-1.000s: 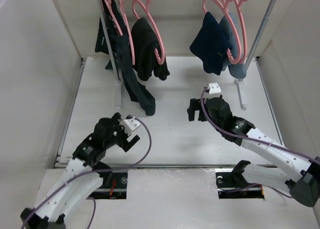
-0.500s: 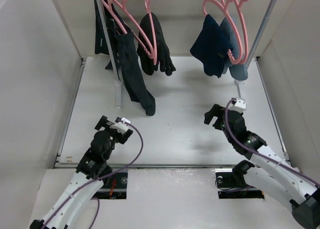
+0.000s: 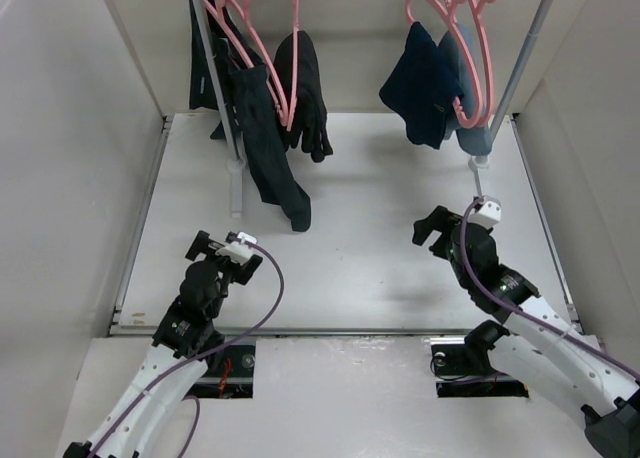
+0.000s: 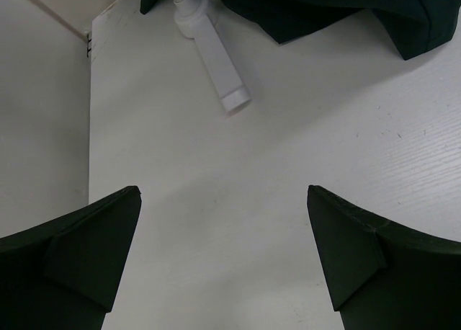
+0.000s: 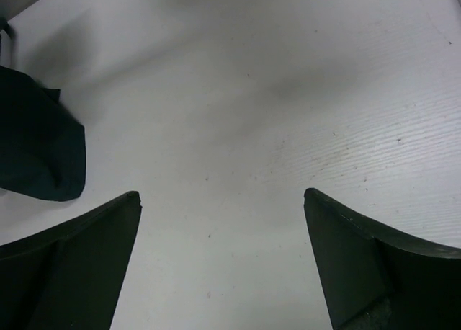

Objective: Place the trousers on the hanger
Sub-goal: Reset both arms

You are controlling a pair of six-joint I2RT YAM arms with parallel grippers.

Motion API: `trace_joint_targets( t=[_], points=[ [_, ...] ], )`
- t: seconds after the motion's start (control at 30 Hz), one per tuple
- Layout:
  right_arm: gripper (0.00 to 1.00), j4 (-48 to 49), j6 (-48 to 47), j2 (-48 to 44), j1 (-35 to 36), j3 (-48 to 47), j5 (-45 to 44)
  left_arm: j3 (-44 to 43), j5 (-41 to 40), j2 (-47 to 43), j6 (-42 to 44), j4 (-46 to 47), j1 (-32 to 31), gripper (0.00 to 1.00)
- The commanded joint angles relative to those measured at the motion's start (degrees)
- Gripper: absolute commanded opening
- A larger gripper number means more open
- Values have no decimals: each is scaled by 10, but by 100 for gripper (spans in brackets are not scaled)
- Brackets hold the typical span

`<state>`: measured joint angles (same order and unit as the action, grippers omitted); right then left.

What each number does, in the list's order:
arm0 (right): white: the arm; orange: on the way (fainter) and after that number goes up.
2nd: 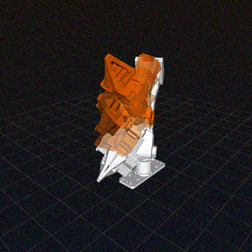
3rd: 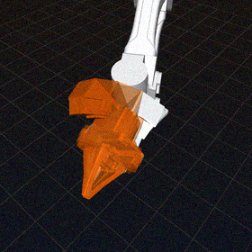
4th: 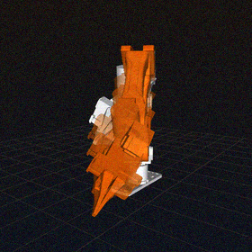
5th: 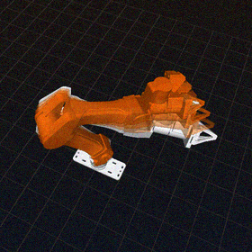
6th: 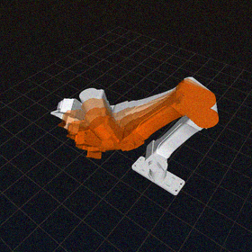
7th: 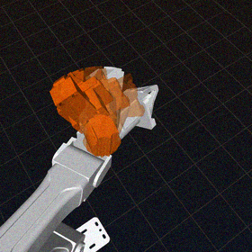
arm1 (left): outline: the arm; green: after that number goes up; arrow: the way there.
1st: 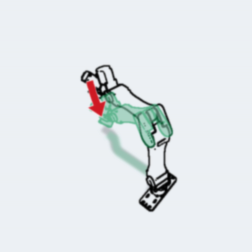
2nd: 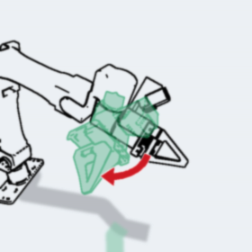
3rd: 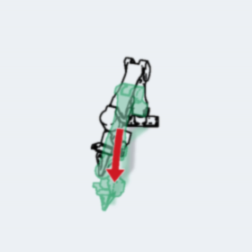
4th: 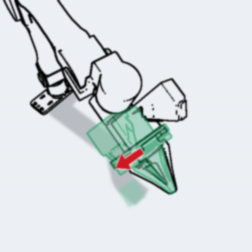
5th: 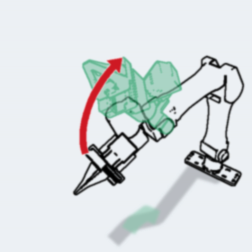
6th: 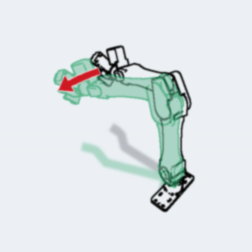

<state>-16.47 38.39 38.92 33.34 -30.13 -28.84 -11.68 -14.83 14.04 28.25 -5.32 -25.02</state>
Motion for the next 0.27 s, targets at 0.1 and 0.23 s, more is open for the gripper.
trace_joint_targets(
  t=[0.1, 0.23],
  points=[
    [99, 9, 12, -8, -2, 7, -19, 3, -4, -2, -4, 32, 8, 100],
    [99, 21, 12, -8, -2, 13, -19, 3, -4, -2, -4, 32, 13, 100]
  ],
)
